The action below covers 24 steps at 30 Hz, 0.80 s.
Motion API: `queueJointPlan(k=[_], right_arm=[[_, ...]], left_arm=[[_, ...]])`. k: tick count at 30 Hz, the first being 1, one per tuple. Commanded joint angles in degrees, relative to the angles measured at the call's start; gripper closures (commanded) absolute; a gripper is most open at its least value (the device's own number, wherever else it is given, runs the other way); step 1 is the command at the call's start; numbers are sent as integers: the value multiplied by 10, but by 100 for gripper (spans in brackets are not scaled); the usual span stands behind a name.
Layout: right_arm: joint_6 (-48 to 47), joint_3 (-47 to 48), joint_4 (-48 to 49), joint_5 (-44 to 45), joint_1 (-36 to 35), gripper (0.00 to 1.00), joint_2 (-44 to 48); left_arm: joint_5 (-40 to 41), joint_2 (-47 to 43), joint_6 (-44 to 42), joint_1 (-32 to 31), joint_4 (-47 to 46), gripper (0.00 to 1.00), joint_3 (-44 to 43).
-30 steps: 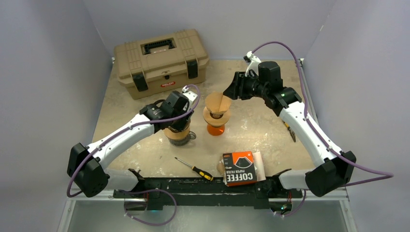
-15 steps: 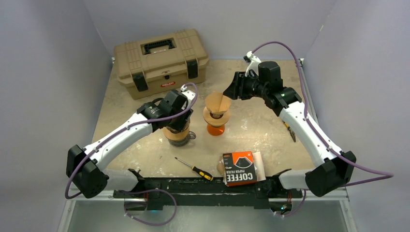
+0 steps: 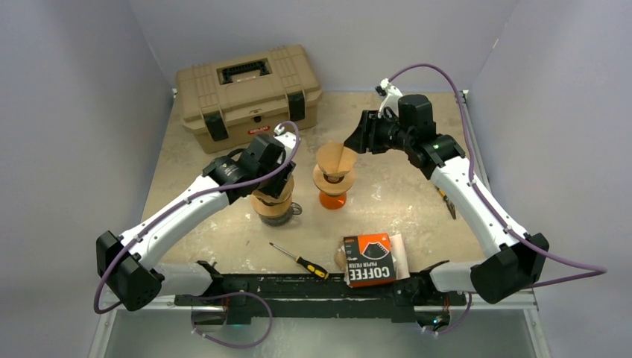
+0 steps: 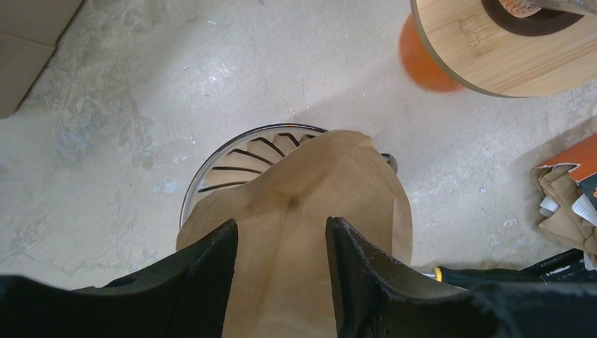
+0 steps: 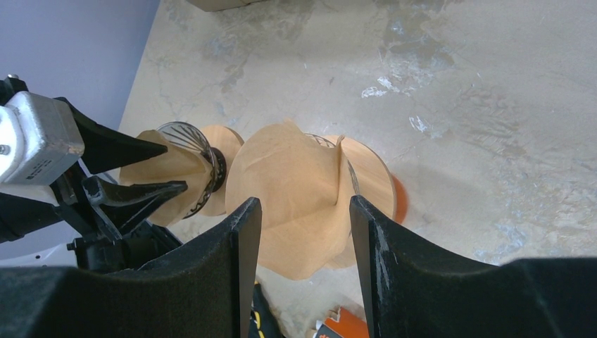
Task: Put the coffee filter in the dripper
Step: Adjust the coffee filter in the coffee dripper.
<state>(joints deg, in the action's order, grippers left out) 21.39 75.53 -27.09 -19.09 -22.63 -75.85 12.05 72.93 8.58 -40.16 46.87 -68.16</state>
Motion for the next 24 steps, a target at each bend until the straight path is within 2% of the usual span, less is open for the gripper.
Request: queueJointPlan(k=[1, 10, 24], right_arm=[[-6, 3, 26, -9, 2, 47, 5], [-6, 4, 26, -7, 2, 47, 8], [-7, -2, 26, -4, 1, 47, 15]], left_arm=[[27, -17, 9, 1, -4, 52, -24], [75, -4, 29, 6, -5, 55, 0], [70, 17, 36, 36, -20, 55, 43]])
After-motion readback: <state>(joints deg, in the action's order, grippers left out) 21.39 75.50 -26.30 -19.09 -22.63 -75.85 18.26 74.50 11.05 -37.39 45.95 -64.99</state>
